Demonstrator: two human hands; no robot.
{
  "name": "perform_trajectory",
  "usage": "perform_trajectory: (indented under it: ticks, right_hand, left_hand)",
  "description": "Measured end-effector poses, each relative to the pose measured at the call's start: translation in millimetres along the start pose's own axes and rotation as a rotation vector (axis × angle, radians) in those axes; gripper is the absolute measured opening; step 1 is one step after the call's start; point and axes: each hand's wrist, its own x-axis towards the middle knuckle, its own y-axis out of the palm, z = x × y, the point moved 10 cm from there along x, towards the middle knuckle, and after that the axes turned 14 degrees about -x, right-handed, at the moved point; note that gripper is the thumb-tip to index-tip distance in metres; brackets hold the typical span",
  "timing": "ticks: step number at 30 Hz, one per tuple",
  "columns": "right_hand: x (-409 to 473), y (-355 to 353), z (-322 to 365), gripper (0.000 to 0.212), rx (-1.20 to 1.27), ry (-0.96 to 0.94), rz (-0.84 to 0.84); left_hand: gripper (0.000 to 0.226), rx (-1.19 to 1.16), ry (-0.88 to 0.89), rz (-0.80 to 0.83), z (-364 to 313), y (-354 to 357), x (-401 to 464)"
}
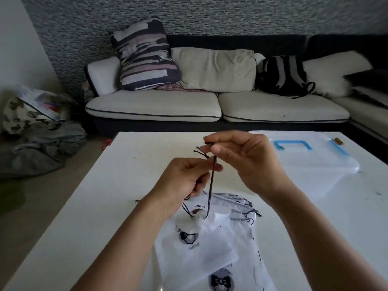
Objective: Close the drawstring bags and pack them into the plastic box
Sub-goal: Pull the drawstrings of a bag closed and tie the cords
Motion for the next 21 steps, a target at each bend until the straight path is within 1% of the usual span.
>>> perform_trajectory:
  ticks: [2,3,5,7,9,11,13,15,16,18,20,21]
  right_hand:
    - [-0.9,-1.5,-13.8,0.015,0.015,0.034,-0.061]
    - [-1.6,0.2,-20.6,0.014,0.063,0.072,-0.072]
    - [-3.6,5.9,-31.8,0.014,0.145,0.135,-0.066]
    - [-4.9,10.6,-37.8,0.013,0.134,0.16,-0.051]
    - [-6.0,11.4,-43.4,0.014,0.099,0.191,-0.047]
    - [-8.2,12.2,-49.6,0.017,0.13,0.255,-0.039]
    - [-11.1,14.4,-57.6,0.029,0.226,0.345,-0.015]
    - [-12.2,14.9,-61.8,0.038,0.326,0.397,0.023]
    - [-12.2,13.0,-62.2,0.039,0.348,0.405,0.04]
    - [-11.4,8.1,-58.6,0.032,0.292,0.385,0.079]
    - [-11.0,3.4,-57.0,0.021,0.14,0.365,0.089]
    - [-10.2,-1.4,-58.2,0.016,0.055,0.366,0.062]
  left_hand:
    - [0.035,-0.027,-0.038,0.032,2.6,5.5,-1.7]
    - [0.036,-0.037,-0.058,0.047,3.8,8.6,-2.4]
    - [0.046,-0.063,-0.131,0.069,9.2,13.6,-4.0]
    - [0.054,-0.132,-0.235,0.097,17.7,18.7,-6.2]
    - [0.053,-0.178,-0.309,0.127,23.7,24.0,-8.9]
    - [0.043,-0.128,-0.306,0.134,25.0,26.6,-9.8]
    - [0.038,-0.091,-0.246,0.125,21.5,27.4,-9.2]
    - [0.039,-0.145,-0.217,0.104,19.8,25.7,-7.2]
    - [0.04,-0.179,-0.221,0.097,19.9,23.9,-6.3]
    - [0.04,-0.222,-0.241,0.098,20.5,20.6,-5.1]
    - [0.04,-0.221,-0.245,0.102,20.2,18.3,-5.1]
    - [0.04,-0.208,-0.232,0.088,20.2,16.1,-4.2]
